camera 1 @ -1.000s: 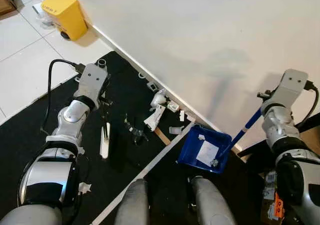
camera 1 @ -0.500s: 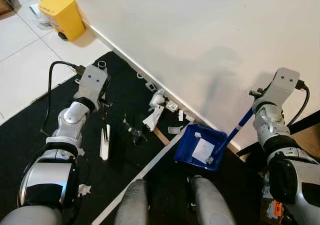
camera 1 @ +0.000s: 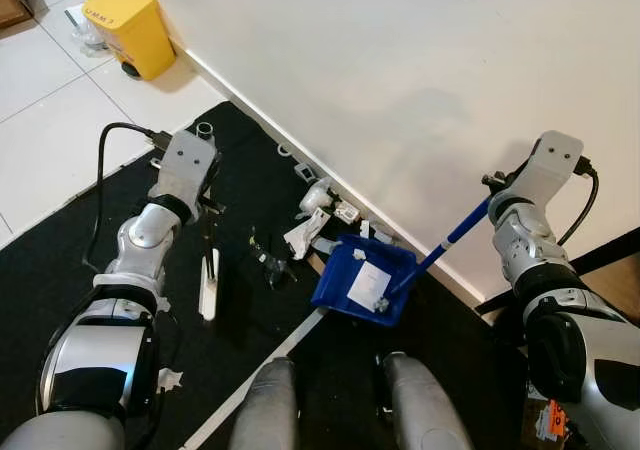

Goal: Sweep floor

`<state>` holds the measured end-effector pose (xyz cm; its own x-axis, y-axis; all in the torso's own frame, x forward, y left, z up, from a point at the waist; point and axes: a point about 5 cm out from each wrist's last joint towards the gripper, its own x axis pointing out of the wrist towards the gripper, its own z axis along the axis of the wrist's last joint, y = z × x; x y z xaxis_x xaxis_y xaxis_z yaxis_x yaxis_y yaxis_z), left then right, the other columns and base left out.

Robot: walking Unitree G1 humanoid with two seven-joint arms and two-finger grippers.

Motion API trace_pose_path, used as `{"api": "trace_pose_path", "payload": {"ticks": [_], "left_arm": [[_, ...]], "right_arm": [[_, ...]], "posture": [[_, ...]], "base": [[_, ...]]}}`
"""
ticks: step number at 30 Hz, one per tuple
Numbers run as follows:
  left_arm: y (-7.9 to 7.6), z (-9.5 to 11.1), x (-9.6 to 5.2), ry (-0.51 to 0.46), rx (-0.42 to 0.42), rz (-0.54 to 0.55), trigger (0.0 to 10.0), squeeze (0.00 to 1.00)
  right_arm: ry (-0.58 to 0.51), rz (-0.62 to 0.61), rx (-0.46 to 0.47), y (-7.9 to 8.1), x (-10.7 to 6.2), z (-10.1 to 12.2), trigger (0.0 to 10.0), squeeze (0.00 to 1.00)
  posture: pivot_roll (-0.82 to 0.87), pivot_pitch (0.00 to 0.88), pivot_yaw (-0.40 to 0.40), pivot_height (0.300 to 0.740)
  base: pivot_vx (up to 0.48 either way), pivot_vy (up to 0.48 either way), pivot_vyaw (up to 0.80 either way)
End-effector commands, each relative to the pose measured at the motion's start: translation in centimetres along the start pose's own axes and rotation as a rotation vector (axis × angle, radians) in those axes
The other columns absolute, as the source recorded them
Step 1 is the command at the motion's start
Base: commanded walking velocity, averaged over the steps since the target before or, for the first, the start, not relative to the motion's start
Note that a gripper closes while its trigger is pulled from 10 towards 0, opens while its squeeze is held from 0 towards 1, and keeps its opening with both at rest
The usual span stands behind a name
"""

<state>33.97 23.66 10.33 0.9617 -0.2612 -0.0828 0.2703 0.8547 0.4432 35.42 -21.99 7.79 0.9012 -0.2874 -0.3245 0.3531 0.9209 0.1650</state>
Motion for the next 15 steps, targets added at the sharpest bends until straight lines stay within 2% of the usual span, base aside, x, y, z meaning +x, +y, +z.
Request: {"api": "trace_pose_path", "payload": {"ticks": [1,6,10,15], "left_arm": [[-0.3,0.2,0.3,0.003,0.009,-0.01,10.0,0.0],[-0.3,0.4,0.6,0.006,0.015,-0.014,10.0,0.0],[-0.7,0.8,1.1,0.018,0.044,-0.041,10.0,0.0],[-0.5,1.2,1.5,0.023,0.083,-0.031,10.0,0.0]], "right_arm": [[0.015,-0.01,-0.008,-0.4,-0.1,-0.5,10.0,0.0],[0.002,-0.021,-0.017,-1.0,-0.1,-0.4,10.0,0.0],[-0.045,-0.036,-0.042,-1.8,0.0,0.5,10.0,0.0],[-0.1,-0.06,-0.065,-2.8,0.0,1.6,10.0,0.0]], "posture": [[0.0,0.142,-0.008,0.74],[0.0,0.144,-0.008,0.74],[-0.01,0.154,-0.011,0.74],[-0.03,0.161,-0.006,0.74]], "base": [[0.0,0.0,0.0],[0.0,0.0,0.0],[0.0,0.0,0.0],[0.0,0.0,0.0]]}}
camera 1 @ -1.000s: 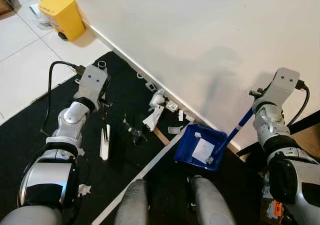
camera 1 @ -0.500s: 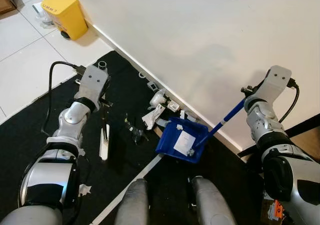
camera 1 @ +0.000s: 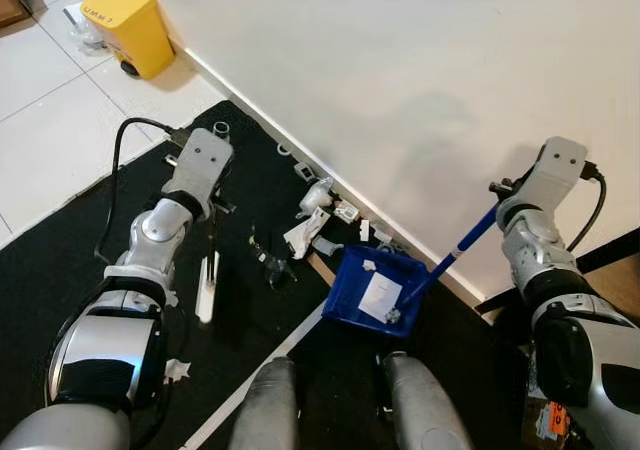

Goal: Sweep floor

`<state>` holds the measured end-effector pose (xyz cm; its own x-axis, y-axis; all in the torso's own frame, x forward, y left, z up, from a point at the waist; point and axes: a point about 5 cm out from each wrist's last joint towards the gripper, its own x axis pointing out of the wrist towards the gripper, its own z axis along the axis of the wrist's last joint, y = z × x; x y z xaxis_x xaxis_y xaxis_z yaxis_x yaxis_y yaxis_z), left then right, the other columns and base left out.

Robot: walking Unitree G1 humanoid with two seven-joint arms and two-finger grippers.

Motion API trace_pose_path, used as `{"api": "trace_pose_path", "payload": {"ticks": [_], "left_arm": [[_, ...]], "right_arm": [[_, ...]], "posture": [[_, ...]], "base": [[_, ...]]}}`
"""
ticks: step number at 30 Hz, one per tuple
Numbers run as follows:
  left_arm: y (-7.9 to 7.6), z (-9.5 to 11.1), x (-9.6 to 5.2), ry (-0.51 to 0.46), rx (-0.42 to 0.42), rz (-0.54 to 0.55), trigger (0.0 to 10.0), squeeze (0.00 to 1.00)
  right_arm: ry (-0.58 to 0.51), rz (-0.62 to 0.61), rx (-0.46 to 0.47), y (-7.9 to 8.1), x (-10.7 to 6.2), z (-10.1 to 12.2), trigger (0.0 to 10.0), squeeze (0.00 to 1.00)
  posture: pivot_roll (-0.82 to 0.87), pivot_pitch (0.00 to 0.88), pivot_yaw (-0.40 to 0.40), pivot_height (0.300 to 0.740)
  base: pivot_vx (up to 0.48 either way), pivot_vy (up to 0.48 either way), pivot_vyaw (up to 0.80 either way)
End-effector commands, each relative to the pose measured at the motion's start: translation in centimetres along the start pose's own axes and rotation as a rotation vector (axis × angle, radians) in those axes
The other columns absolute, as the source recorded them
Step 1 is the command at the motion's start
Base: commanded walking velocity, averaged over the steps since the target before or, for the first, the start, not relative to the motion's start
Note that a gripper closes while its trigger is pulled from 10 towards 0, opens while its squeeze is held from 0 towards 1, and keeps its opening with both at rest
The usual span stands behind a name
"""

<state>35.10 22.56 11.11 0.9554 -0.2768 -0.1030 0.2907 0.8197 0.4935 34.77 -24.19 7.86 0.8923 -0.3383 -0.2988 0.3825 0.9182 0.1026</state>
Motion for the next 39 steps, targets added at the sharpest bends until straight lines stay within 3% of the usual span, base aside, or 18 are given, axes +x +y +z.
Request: {"api": "trace_pose_path", "payload": {"ticks": [1,9,13,16,21,24,27,28,29,35,38,39], "left_arm": [[-0.1,0.2,0.3,0.01,0.03,-0.002,10.0,0.0],[-0.5,1.4,1.2,-0.02,0.095,-0.008,10.0,0.0],[-1.2,1.7,1.6,-0.025,0.105,-0.029,10.0,0.0],[-2.6,1.8,2.1,-0.012,0.107,-0.079,10.0,0.0],[-4.8,2.7,2.8,-0.052,0.016,-0.141,10.0,0.0],[-5.1,2.9,2.9,-0.062,0.005,-0.153,10.0,0.0],[-7.4,4.4,3.8,-0.112,-0.149,-0.219,10.0,0.0],[-7.4,4.4,3.8,-0.112,-0.149,-0.219,10.0,0.0],[-8.5,5.0,4.1,-0.127,-0.183,-0.255,10.0,0.0],[-11.8,7.4,4.7,-0.213,-0.309,-0.382,10.0,0.0],[-12.6,8.1,4.8,-0.24,-0.331,-0.422,10.0,0.0],[-13.6,9.0,4.9,-0.278,-0.361,-0.479,10.0,0.0]], "right_arm": [[-0.076,-0.022,-0.017,-1.0,0.1,1.3,10.0,0.0],[-0.114,-0.037,-0.036,-2.5,0.0,1.6,10.0,0.0],[-0.131,-0.017,-0.032,-2.3,-0.3,1.4,10.0,0.0],[-0.137,0.011,-0.027,-1.6,-0.5,1.1,10.0,0.0],[-0.166,0.043,-0.015,-0.9,-0.8,1.3,10.0,0.0],[-0.169,0.046,-0.013,-0.8,-0.8,1.4,10.0,0.0],[-0.187,0.072,0.009,0.0,-1.1,1.4,10.0,0.0],[-0.187,0.072,0.009,0.0,-1.1,1.4,10.0,0.0],[-0.186,0.081,0.013,0.4,-1.2,1.2,10.0,0.0],[-0.175,0.1,0.024,1.2,-1.5,0.5,10.0,0.0],[-0.171,0.101,0.026,1.2,-1.5,0.4,10.0,0.0],[-0.166,0.101,0.028,1.3,-1.5,0.2,10.0,0.0]], "posture": [[-0.03,0.161,-0.006,0.74],[-0.07,0.186,-0.01,0.74],[-0.09,0.208,-0.009,0.74],[-0.11,0.229,-0.01,0.74],[-0.12,0.252,-0.014,0.74],[-0.12,0.252,-0.014,0.74],[-0.12,0.257,-0.014,0.74],[-0.12,0.257,-0.014,0.74],[-0.11,0.254,-0.007,0.74],[-0.09,0.243,0.001,0.74],[-0.08,0.238,0.003,0.74],[-0.08,0.232,0.007,0.74]], "base": [[0.0,0.0,0.0],[0.0,0.0,0.0],[0.0,0.0,0.0],[0.0,0.0,0.0],[0.0,0.0,0.0],[0.0,0.0,0.0],[0.0,0.0,0.0],[0.0,0.0,0.0],[0.0,0.0,0.0],[0.0,0.0,0.0],[0.0,0.0,0.0],[0.0,0.0,0.0]]}}
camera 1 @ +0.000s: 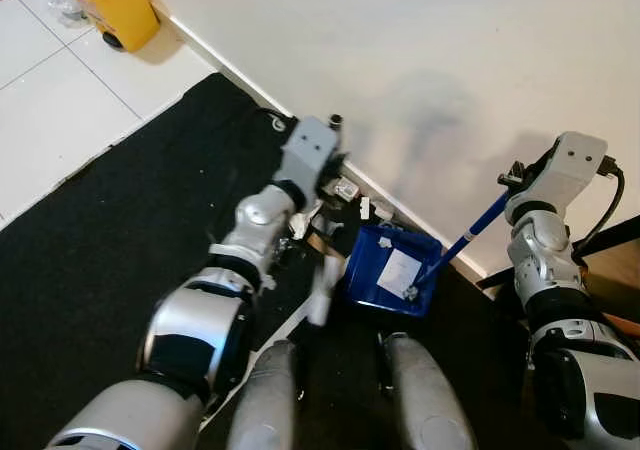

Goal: Sweep floor

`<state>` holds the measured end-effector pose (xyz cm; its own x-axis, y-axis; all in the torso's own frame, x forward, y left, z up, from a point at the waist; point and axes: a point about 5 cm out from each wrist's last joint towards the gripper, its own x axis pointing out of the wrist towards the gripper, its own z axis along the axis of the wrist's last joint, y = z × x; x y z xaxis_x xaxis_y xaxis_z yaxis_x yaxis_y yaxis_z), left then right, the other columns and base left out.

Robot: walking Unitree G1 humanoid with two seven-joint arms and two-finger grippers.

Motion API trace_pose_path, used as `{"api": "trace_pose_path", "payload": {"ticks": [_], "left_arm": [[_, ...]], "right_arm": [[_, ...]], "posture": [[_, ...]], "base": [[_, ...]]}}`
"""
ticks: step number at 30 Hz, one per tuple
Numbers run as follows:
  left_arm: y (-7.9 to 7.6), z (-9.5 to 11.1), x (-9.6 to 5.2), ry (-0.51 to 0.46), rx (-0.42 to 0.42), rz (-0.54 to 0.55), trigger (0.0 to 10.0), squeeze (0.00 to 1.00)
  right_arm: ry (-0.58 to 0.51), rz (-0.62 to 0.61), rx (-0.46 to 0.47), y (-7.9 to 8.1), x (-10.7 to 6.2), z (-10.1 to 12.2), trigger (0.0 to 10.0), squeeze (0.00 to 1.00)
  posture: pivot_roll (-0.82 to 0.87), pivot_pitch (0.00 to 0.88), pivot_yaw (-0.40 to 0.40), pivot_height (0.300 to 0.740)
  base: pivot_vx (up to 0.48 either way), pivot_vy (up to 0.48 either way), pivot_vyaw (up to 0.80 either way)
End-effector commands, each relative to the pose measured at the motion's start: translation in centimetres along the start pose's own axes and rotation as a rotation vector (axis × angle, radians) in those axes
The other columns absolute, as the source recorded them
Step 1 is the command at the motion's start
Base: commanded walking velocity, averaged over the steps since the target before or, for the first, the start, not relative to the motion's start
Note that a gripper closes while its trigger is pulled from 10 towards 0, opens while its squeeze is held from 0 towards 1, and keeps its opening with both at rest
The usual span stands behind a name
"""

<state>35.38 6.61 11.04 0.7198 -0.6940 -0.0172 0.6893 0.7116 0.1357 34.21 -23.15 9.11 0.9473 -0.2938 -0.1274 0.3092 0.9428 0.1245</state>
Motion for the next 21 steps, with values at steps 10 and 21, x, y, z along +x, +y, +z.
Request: {"api": "trace_pose_path", "payload": {"ticks": [10,21], "left_arm": [[-0.7,4.2,1.6,-0.178,0.058,-0.177,10.0,0.0],[7.0,3.4,-3.1,-0.025,0.184,0.146,10.0,0.0]], "right_arm": [[0.009,0.025,0.061,1.2,-0.3,-0.7,10.0,0.0],[0.03,0.035,0.071,1.5,-0.1,-0.9,10.0,0.0]], "posture": [[-0.05,0.179,0.024,0.74],[0.0,0.141,0.006,0.74]], "base": [[0.0,0.0,0.0],[0.0,0.0,0.0]]}}
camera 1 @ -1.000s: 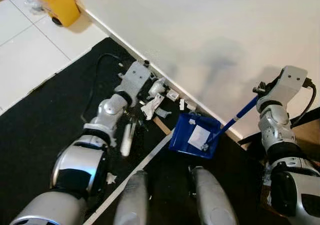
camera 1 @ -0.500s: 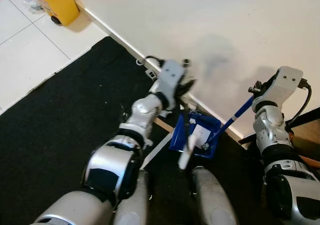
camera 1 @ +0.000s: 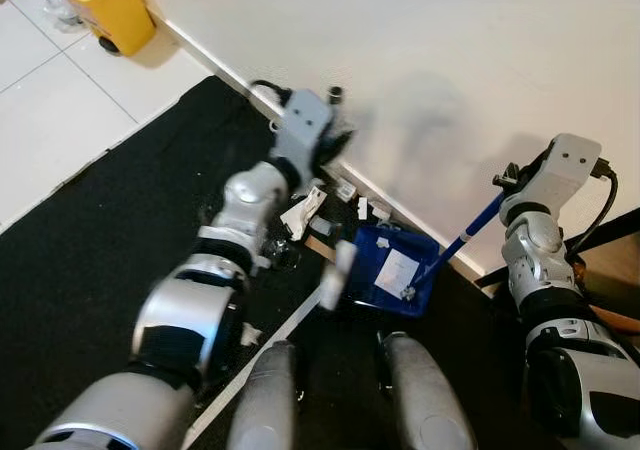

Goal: Sweep floor

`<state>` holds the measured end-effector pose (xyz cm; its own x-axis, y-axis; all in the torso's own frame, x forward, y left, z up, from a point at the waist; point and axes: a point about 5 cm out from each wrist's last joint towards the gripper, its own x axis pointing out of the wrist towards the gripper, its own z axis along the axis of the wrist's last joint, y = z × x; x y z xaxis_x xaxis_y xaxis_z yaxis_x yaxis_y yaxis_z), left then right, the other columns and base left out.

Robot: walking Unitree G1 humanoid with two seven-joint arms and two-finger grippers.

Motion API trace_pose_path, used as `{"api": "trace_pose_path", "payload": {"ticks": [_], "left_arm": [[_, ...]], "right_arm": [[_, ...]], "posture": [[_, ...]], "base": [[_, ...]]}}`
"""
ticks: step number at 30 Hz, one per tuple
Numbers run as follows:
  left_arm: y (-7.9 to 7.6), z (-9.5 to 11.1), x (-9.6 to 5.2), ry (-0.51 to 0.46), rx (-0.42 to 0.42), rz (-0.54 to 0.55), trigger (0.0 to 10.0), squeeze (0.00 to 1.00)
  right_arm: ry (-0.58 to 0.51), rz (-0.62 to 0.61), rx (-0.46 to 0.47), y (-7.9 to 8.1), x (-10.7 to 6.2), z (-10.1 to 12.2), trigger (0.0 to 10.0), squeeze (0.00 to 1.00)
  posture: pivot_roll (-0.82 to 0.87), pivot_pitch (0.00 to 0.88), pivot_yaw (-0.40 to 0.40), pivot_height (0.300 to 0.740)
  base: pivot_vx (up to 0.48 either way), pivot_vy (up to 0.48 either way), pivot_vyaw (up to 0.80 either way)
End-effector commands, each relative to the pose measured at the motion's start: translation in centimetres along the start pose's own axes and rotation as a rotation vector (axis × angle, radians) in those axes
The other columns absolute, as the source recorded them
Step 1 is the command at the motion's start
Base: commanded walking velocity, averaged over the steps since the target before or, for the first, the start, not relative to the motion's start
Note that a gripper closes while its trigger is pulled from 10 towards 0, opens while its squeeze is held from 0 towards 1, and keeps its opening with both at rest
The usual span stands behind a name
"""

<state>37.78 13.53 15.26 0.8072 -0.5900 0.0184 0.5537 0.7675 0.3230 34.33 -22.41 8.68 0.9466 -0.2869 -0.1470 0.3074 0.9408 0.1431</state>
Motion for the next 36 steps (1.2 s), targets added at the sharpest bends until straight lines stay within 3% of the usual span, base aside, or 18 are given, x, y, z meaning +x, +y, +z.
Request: {"api": "trace_pose_path", "payload": {"ticks": [1,2,3,4,9,14,16,18,20,24,25,36], "left_arm": [[1.2,-0.3,-1.1,-0.011,-0.001,0.06,10.0,0.0],[1.2,-0.3,-1.1,-0.011,-0.001,0.06,10.0,0.0],[2.9,-0.9,-2.9,-0.002,0.014,0.134,10.0,0.0],[3.2,-1.2,-3.4,0.001,0.017,0.151,10.0,0.0],[3.5,-1.6,-4.0,0.014,0.018,0.178,10.0,0.0],[3.7,-1.8,-4.3,-0.005,-0.053,0.248,10.0,0.0],[4.1,-2.1,-4.5,0.023,-0.114,0.29,10.0,0.0],[4.4,-2.3,-4.7,0.055,-0.114,0.298,10.0,0.0],[5.9,-2.4,-5.8,0.158,-0.064,0.323,10.0,0.0],[7.0,-2.3,-6.5,0.197,-0.043,0.36,10.0,0.0],[7.6,-2.2,-6.9,0.249,-0.018,0.372,10.0,0.0],[8.2,-1.3,-7.3,0.289,0.081,0.323,10.0,0.0]], "right_arm": [[0.013,0.036,0.051,0.8,0.0,-0.4,10.0,0.0],[0.013,0.036,0.051,0.8,0.0,-0.4,10.0,0.0],[0.021,0.044,0.047,0.9,0.0,-0.5,10.0,0.0],[0.022,0.048,0.045,1.0,0.0,-0.5,10.0,0.0],[0.022,0.051,0.042,1.2,0.0,-0.6,10.0,0.0],[0.027,0.044,0.043,0.9,0.0,-0.7,10.0,0.0],[0.055,0.048,0.022,0.6,-0.1,-1.1,10.0,0.0],[0.068,0.05,0.014,0.4,-0.1,-1.3,10.0,0.0],[0.119,0.055,-0.014,-0.4,-0.2,-2.0,10.0,0.0],[0.134,0.049,-0.025,-0.8,-0.3,-2.3,10.0,0.0],[0.144,0.043,-0.031,-1.3,-0.3,-2.4,10.0,0.0],[0.109,0.027,-0.07,-1.6,-0.1,-1.8,10.0,0.0]], "posture": [[0.0,0.138,0.002,0.74],[0.0,0.138,0.002,0.74],[0.01,0.126,-0.002,0.74],[0.01,0.122,0.0,0.74],[0.01,0.114,0.01,0.74],[0.02,0.104,0.018,0.74],[0.02,0.101,0.021,0.74],[0.02,0.098,0.023,0.74],[0.02,0.087,0.022,0.74],[0.03,0.08,0.017,0.74],[0.03,0.07,0.014,0.74],[0.06,0.009,0.029,0.74]], "base": [[0.0,0.0,0.0],[0.0,0.0,0.0],[0.0,0.0,0.0],[0.0,0.0,0.0],[0.0,0.0,0.0],[0.0,0.0,0.0],[0.0,0.0,0.0],[0.0,0.0,0.0],[0.0,0.0,0.0],[0.0,0.0,0.0],[0.0,0.0,0.0],[0.0,0.0,0.0]]}}
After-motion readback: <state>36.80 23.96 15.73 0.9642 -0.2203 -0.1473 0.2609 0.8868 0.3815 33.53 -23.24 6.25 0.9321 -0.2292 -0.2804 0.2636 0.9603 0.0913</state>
